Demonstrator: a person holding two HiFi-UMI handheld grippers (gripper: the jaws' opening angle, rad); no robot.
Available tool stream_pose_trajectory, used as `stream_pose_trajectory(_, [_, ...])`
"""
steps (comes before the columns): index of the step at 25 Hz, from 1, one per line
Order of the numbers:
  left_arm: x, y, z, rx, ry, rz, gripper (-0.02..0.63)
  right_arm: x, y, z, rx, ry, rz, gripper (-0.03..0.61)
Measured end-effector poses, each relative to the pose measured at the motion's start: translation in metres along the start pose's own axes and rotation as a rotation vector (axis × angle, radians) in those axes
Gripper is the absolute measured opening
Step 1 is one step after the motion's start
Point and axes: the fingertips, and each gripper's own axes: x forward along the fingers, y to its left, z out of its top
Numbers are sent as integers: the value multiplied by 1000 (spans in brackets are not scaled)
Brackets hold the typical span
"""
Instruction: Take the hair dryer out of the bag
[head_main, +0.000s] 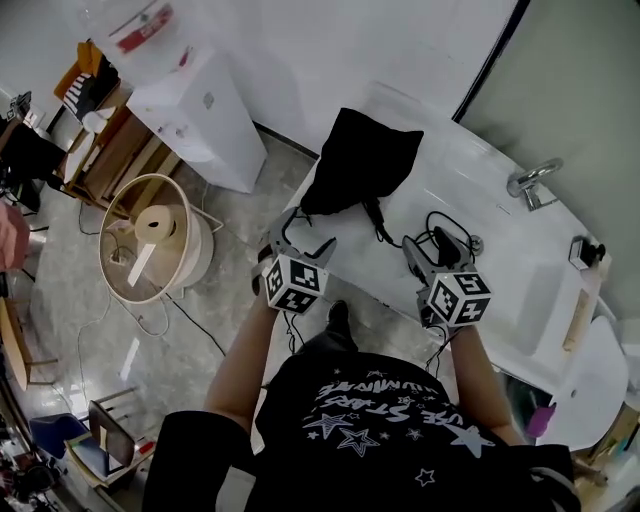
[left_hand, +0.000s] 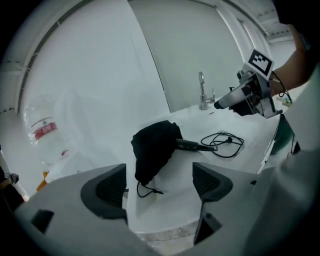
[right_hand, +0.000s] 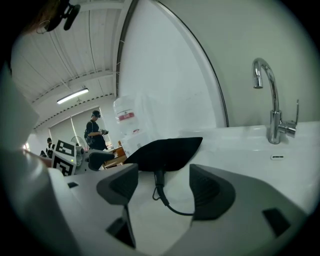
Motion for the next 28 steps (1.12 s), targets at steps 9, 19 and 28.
stream_pose_trajectory(9, [50, 13, -16, 76, 73, -58, 413, 36, 1, 2, 19, 29, -28, 319])
stream_pose_trajectory(19, [71, 32, -15, 107, 71, -4, 233, 60, 1, 1, 33, 45, -58, 305])
stream_pose_trajectory(28, [69, 44, 11, -71, 67, -109, 20, 94, 26, -3, -68, 94, 5, 239])
